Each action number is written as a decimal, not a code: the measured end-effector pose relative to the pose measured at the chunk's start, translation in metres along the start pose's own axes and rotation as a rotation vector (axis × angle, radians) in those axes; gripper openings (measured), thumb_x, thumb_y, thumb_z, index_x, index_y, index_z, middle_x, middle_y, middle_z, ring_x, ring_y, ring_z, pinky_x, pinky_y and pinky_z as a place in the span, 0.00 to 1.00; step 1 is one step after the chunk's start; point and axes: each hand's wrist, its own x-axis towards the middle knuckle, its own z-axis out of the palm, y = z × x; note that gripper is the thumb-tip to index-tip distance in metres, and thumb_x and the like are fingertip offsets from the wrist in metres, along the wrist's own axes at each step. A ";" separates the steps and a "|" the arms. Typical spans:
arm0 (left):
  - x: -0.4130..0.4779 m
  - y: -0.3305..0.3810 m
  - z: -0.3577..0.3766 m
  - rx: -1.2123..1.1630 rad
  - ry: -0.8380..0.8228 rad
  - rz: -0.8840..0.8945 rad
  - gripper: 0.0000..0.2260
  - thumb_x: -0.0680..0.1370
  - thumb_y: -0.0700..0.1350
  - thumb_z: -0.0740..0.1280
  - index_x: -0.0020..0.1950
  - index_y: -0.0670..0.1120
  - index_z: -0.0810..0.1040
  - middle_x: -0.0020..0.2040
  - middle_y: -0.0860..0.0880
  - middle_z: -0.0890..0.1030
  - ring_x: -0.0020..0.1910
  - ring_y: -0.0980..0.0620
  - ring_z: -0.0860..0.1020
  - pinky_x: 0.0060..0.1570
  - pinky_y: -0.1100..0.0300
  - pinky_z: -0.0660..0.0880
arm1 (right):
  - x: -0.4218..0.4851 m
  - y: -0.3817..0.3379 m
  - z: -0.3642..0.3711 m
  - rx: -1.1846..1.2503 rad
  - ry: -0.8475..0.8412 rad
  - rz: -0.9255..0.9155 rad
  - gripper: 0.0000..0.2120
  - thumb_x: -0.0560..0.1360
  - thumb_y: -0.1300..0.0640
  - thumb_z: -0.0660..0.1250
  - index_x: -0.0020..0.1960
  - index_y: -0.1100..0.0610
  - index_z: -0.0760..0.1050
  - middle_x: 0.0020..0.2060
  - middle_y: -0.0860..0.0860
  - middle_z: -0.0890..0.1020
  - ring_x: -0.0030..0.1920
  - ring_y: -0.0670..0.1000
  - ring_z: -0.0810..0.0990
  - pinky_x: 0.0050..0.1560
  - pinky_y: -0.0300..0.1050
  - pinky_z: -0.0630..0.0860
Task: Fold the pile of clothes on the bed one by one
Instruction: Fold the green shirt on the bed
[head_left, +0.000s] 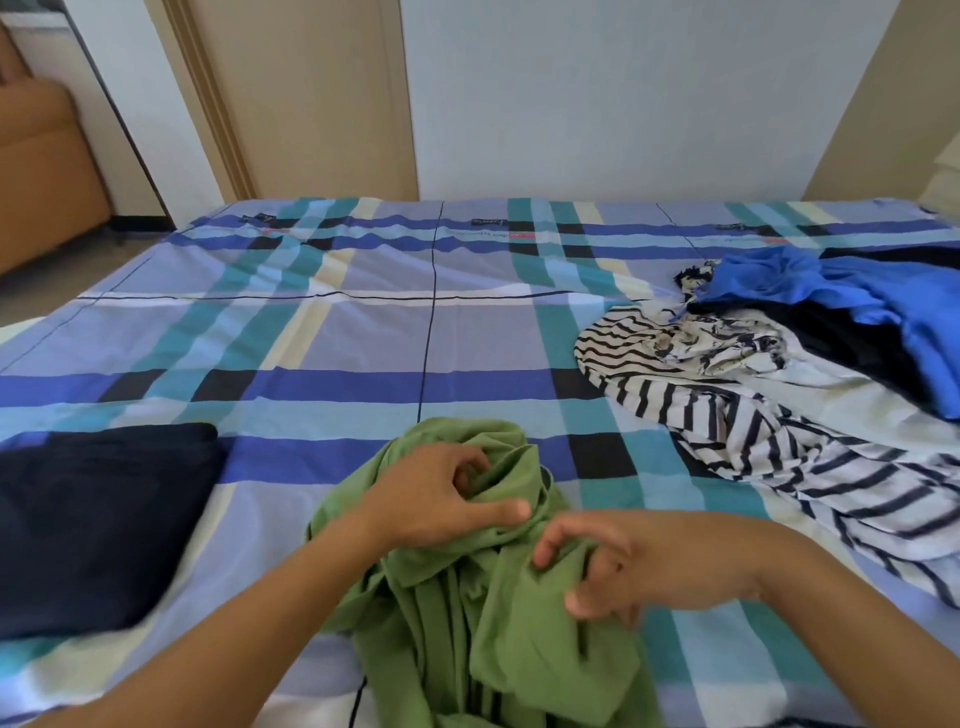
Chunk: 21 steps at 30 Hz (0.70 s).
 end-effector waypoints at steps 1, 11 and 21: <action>-0.003 0.002 0.001 0.073 -0.006 0.059 0.23 0.66 0.72 0.70 0.47 0.55 0.80 0.34 0.56 0.75 0.32 0.60 0.71 0.36 0.61 0.70 | 0.003 0.004 -0.003 -0.019 0.068 0.028 0.14 0.78 0.48 0.70 0.61 0.48 0.73 0.39 0.46 0.82 0.42 0.47 0.81 0.52 0.48 0.80; -0.018 0.012 0.007 0.355 -0.058 0.309 0.11 0.76 0.59 0.68 0.53 0.56 0.74 0.44 0.61 0.76 0.43 0.59 0.73 0.48 0.59 0.70 | 0.030 0.030 -0.003 0.218 0.439 0.073 0.20 0.72 0.53 0.77 0.59 0.47 0.73 0.42 0.51 0.80 0.39 0.48 0.79 0.37 0.40 0.75; -0.043 0.001 -0.096 -1.377 0.359 -0.130 0.18 0.83 0.50 0.58 0.56 0.43 0.84 0.53 0.45 0.85 0.50 0.48 0.84 0.50 0.55 0.82 | -0.046 0.029 -0.065 0.856 0.923 -0.575 0.26 0.71 0.76 0.56 0.56 0.52 0.80 0.50 0.56 0.85 0.44 0.54 0.83 0.41 0.41 0.81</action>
